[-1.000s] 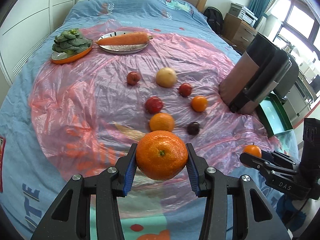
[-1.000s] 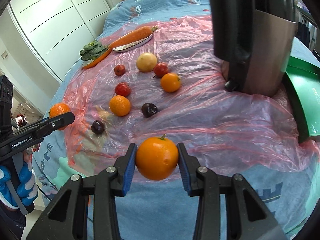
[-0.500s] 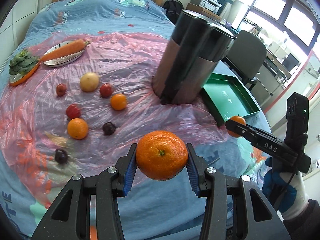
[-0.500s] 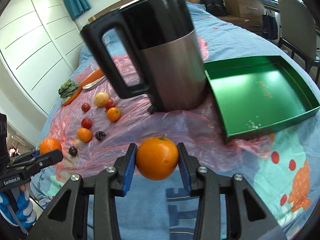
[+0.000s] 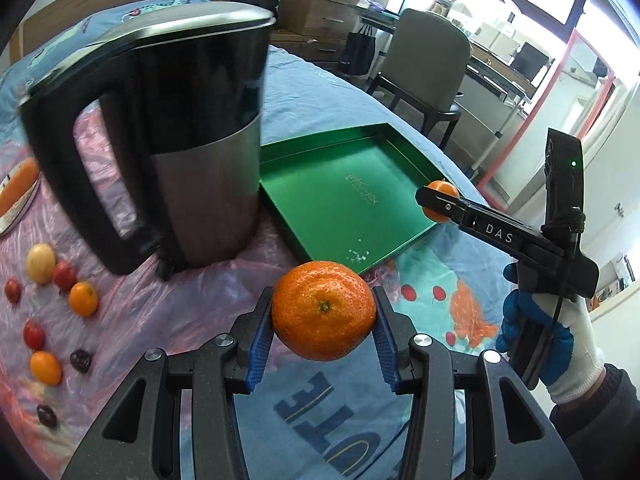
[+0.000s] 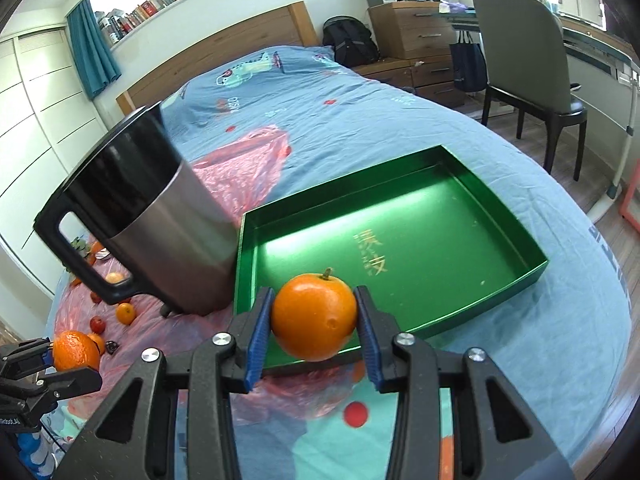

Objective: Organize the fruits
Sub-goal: 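Carry both held oranges past the kettle into the green tray, then open the left tool and the right tool to drop the oranges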

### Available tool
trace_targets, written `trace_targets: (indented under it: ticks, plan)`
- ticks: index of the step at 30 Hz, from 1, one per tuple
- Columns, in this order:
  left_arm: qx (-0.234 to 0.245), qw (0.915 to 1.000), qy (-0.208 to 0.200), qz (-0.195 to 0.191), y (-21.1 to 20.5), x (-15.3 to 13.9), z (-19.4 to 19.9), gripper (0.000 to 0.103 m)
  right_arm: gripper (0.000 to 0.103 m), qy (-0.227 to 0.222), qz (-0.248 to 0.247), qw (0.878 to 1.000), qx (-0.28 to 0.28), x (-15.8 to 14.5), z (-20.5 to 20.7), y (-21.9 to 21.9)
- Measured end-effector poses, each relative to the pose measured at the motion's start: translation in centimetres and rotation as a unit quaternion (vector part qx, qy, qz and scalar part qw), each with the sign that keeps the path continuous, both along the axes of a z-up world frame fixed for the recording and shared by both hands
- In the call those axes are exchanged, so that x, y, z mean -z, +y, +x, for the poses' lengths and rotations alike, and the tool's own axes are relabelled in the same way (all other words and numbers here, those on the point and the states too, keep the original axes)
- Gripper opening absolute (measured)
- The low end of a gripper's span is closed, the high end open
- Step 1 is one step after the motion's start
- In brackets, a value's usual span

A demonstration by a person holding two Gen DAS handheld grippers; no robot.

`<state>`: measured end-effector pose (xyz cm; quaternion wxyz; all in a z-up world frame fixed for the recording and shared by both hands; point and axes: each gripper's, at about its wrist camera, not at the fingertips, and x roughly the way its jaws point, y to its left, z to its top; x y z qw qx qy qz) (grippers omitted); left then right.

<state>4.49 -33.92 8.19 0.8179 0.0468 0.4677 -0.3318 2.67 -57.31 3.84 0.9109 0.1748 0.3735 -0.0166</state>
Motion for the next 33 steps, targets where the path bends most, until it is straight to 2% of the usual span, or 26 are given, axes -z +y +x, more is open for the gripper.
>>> trace_targets:
  ticks: [5, 11, 19, 26, 33]
  plan:
    - [0.017, 0.9993, 0.001, 0.033, -5.2, 2.0, 2.8, 0.040, 0.042, 0.009, -0.017, 1.000, 0.011, 2.1, 2.8, -2.8]
    - [0.019, 0.9976, 0.012, 0.065, -8.7, 5.0, 5.7, 0.040, 0.042, 0.025, -0.031, 0.999, 0.019, 4.6, 5.9, -4.9]
    - [0.016, 0.9951, 0.013, 0.097, -11.1, 8.6, 7.7, 0.040, 0.042, 0.038, -0.081, 0.995, 0.033, 6.3, 8.9, -6.7]
    - [0.014, 0.9936, 0.003, 0.112, -12.2, 9.9, 8.6, 0.040, 0.042, 0.053, -0.105, 0.992, 0.037, 7.3, 11.3, -7.2]
    - [0.022, 0.9905, -0.010, 0.135, -13.0, 10.8, 8.4, 0.041, 0.043, 0.064, -0.130, 0.989, 0.033, 8.4, 11.5, -6.2]
